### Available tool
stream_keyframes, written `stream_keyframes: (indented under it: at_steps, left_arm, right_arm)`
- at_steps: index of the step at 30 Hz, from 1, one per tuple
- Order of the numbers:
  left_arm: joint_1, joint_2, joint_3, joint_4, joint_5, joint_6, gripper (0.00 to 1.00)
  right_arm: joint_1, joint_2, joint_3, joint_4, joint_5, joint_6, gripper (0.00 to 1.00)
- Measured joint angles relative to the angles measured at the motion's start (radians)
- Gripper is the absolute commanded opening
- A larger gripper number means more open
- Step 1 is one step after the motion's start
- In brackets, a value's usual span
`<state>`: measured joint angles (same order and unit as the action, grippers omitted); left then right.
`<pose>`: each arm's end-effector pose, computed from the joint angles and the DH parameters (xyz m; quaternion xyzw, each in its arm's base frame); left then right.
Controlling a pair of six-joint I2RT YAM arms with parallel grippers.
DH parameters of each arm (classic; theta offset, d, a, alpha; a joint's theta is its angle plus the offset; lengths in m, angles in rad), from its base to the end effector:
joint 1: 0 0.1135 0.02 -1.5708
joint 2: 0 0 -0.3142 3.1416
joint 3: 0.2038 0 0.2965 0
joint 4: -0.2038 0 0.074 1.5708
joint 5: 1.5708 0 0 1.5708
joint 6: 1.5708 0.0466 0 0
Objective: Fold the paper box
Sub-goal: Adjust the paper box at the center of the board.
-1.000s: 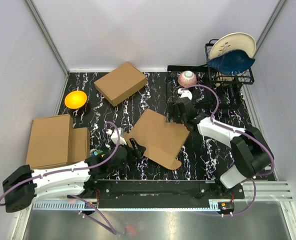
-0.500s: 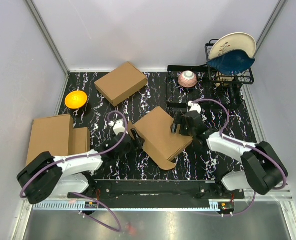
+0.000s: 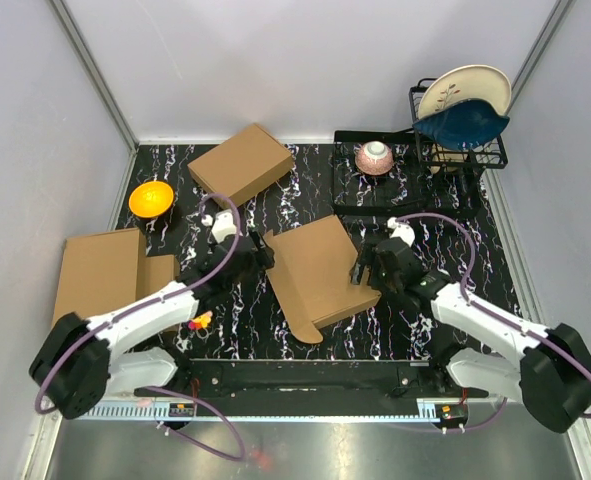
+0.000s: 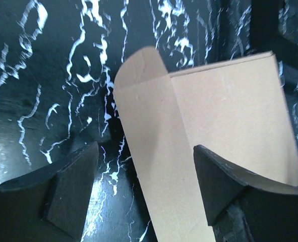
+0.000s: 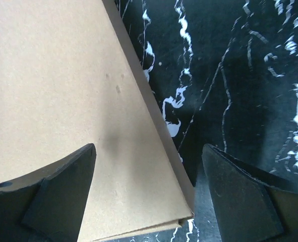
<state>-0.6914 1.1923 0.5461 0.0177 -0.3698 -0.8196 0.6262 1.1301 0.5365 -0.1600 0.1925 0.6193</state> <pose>0.2163 -0.1572 0.2095 -0.1394 0.8687 -0.1867 0.4371 0.2058 0.1379 0.2031 0.0350 0.9136 0.1590 0.3727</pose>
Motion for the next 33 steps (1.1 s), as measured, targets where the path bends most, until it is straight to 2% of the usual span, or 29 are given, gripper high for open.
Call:
stream_keyframes:
  at_steps: [3,5,9,12,14,19,27,33]
  left_arm:
    - [0.000,-0.103,0.035,-0.095,-0.042,0.019,0.77]
    - [0.000,-0.197,0.024,-0.096,-0.034,0.028,0.76]
    - [-0.016,-0.336,-0.076,0.089,0.092,0.027,0.74]
    - [-0.087,-0.249,-0.092,0.222,0.200,0.025,0.72]
    - [-0.145,-0.119,-0.071,0.285,0.270,0.027,0.70]
    - [-0.220,0.102,-0.067,0.377,0.383,0.006,0.68]
    - [-0.217,0.193,-0.115,0.563,0.400,-0.056,0.66]
    - [-0.216,0.211,-0.151,0.653,0.394,-0.078,0.66]
  right_arm:
    - [0.000,-0.050,0.035,-0.079,0.051,-0.006,0.91]
    - [0.000,-0.086,0.056,-0.085,0.061,-0.020,0.89]
    - [0.000,-0.145,0.060,-0.030,0.049,-0.042,0.88]
    - [0.000,-0.128,0.060,0.008,0.023,-0.046,0.88]
    - [0.000,-0.100,0.061,0.016,0.000,-0.047,0.88]
    - [0.001,-0.096,0.059,0.022,-0.030,-0.045,0.88]
    - [0.001,-0.108,0.019,0.044,-0.065,-0.033,0.87]
    - [0.002,-0.108,0.013,0.043,-0.034,-0.027,0.87]
